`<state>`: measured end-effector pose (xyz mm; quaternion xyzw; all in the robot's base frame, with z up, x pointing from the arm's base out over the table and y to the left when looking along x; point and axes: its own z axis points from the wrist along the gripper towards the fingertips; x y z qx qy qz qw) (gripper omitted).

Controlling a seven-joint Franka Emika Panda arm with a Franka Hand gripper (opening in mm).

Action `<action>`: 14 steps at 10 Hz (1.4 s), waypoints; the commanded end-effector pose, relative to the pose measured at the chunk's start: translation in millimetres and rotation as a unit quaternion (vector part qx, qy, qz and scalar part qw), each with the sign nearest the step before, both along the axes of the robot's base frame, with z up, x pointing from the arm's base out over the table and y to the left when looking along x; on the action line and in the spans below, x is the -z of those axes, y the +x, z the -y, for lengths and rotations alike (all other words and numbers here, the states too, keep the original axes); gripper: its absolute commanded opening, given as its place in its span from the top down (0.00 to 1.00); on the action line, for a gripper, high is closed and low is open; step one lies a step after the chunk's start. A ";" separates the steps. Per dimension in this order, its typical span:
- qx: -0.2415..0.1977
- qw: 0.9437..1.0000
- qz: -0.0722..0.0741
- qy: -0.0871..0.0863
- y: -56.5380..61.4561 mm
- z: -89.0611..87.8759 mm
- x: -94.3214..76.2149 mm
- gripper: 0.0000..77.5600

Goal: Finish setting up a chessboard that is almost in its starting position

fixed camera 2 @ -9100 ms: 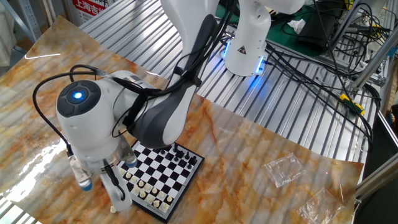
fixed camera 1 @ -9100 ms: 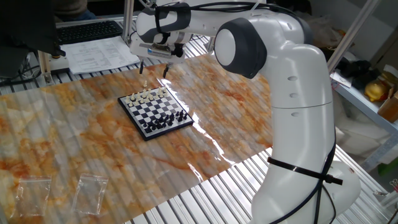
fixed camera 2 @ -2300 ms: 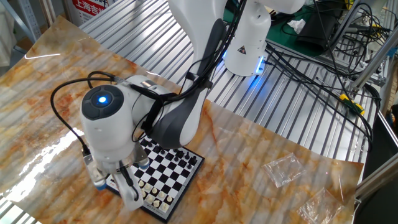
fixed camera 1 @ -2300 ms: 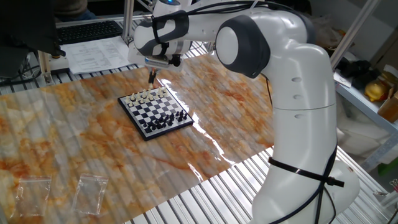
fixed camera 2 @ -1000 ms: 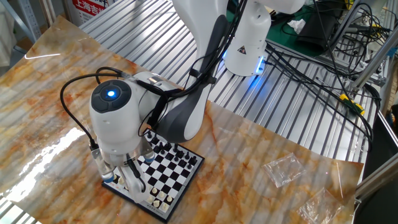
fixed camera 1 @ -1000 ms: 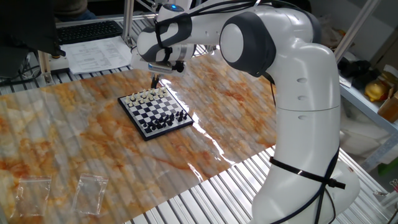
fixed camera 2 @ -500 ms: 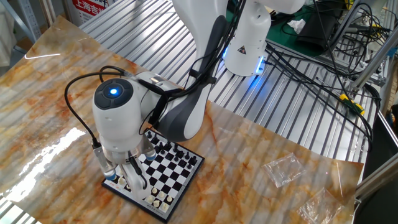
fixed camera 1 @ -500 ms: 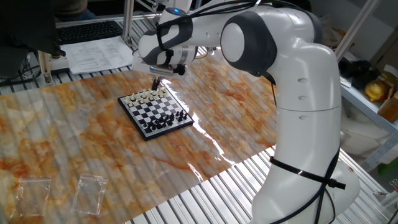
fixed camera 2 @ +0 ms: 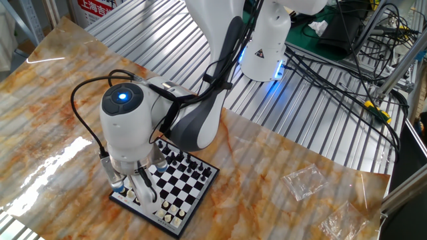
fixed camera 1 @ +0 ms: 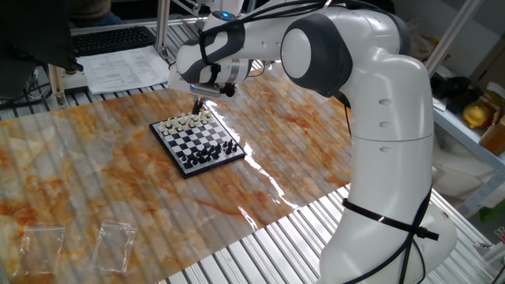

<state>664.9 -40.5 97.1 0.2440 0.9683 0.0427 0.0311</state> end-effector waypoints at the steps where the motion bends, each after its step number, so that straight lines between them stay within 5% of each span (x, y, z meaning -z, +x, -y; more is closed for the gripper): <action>1: 0.004 1.000 0.002 -0.001 0.8 0.3 -1.5 0.99; 5: 0.008 1.000 0.000 0.001 0.8 0.3 -1.5 0.99; 6: 0.008 1.000 0.000 0.001 0.8 0.3 -1.5 0.00; 14: 0.008 1.000 0.000 0.001 0.8 0.3 -1.5 0.00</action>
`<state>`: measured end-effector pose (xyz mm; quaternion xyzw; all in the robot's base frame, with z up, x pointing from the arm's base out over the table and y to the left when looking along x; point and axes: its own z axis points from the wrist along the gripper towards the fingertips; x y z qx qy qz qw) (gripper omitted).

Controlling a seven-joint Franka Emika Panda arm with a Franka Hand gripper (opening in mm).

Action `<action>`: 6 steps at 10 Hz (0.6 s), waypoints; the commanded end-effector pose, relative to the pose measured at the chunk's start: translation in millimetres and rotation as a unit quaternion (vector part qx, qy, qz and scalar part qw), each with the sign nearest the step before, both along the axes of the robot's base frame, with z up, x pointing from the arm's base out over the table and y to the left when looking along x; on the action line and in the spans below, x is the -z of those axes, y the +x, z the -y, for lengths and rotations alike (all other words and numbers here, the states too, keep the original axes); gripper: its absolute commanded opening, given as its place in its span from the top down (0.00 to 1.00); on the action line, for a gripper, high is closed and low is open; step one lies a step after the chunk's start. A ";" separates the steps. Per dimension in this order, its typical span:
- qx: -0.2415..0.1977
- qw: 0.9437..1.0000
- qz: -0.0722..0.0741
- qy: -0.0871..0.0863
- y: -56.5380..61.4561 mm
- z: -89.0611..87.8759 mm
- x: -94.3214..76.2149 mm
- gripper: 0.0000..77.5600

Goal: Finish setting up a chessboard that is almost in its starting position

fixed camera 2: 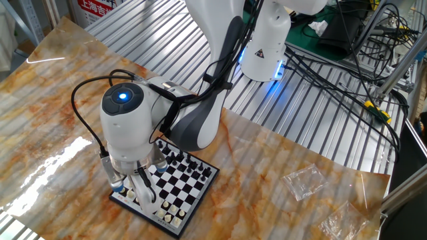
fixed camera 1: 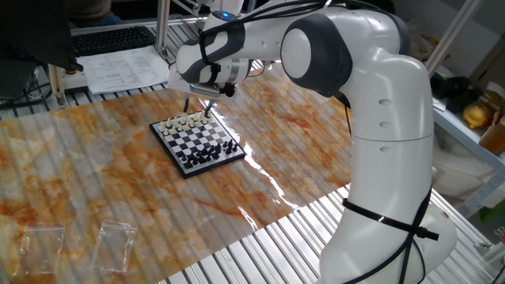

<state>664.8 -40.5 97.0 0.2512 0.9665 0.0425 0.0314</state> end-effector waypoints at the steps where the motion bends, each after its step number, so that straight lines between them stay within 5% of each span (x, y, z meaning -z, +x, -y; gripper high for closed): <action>1: 0.001 1.000 0.000 0.001 0.9 0.3 -1.6 0.00; 6: 0.009 1.000 -0.005 0.003 -0.8 0.1 -10.7 0.00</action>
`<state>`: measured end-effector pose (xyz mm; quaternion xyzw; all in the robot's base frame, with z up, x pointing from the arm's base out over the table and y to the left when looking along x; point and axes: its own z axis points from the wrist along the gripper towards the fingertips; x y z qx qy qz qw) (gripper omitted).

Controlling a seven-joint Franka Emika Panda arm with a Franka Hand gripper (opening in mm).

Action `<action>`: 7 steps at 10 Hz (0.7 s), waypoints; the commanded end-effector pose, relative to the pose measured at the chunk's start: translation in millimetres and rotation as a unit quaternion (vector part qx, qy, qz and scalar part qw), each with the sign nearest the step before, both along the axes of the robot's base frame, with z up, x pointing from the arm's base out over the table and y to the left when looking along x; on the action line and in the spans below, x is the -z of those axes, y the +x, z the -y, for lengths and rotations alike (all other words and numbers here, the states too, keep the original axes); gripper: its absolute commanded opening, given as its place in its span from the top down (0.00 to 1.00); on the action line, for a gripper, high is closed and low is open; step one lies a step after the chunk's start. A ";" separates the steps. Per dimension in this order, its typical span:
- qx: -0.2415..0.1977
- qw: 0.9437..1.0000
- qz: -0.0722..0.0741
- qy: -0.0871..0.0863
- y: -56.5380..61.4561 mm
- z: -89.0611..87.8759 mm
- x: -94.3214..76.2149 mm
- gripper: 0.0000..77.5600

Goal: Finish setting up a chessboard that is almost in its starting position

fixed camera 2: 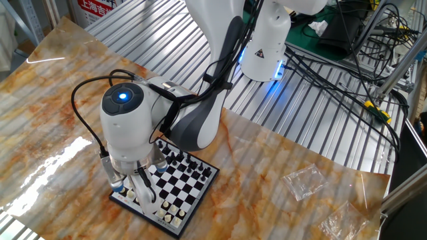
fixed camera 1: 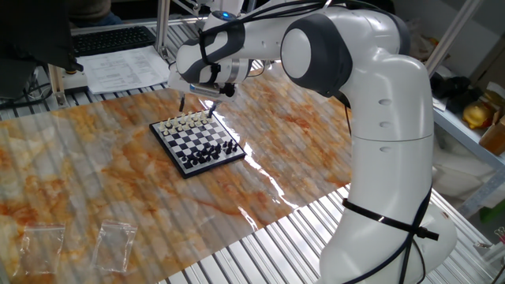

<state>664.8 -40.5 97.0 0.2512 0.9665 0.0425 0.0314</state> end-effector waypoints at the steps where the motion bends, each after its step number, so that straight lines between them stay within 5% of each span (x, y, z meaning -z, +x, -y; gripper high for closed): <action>1: 0.009 1.000 -0.006 0.003 -1.4 0.5 -14.8 0.00; 7: -0.022 1.000 -0.011 -0.011 -7.6 6.9 -47.4 0.00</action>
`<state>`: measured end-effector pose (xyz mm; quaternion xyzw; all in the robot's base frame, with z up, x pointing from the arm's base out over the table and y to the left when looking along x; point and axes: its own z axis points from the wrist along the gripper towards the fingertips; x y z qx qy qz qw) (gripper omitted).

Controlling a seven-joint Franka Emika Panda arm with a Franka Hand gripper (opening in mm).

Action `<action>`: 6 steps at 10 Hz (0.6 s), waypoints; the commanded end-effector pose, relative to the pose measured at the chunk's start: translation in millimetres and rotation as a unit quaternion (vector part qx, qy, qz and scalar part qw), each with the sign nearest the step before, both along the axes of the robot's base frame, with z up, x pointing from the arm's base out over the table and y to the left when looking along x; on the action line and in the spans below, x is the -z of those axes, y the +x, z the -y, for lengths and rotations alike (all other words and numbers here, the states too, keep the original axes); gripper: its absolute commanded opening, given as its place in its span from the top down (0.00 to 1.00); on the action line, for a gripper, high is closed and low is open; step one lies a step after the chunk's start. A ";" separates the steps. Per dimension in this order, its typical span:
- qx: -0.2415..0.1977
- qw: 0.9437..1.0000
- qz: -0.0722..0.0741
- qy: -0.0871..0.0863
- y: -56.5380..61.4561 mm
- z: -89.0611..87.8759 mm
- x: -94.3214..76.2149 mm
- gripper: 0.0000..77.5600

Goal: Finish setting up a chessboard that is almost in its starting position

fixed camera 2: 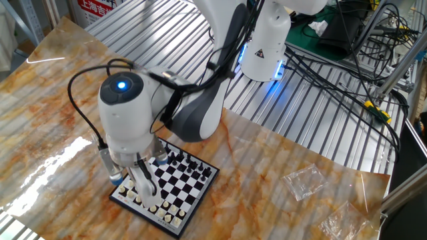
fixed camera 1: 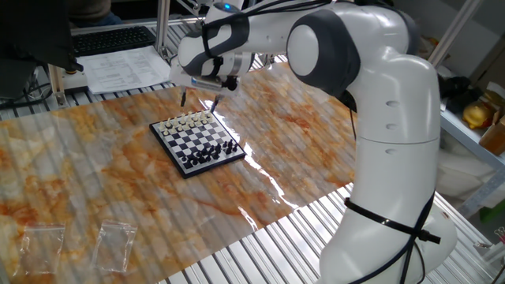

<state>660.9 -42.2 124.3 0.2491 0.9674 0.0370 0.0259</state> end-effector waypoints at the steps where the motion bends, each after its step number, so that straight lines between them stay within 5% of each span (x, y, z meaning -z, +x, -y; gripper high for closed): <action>1: -0.040 0.999 -0.009 -0.007 -6.2 8.5 -31.0 0.00; 6: -0.130 0.991 -0.005 -0.020 -16.1 23.7 -64.6 0.00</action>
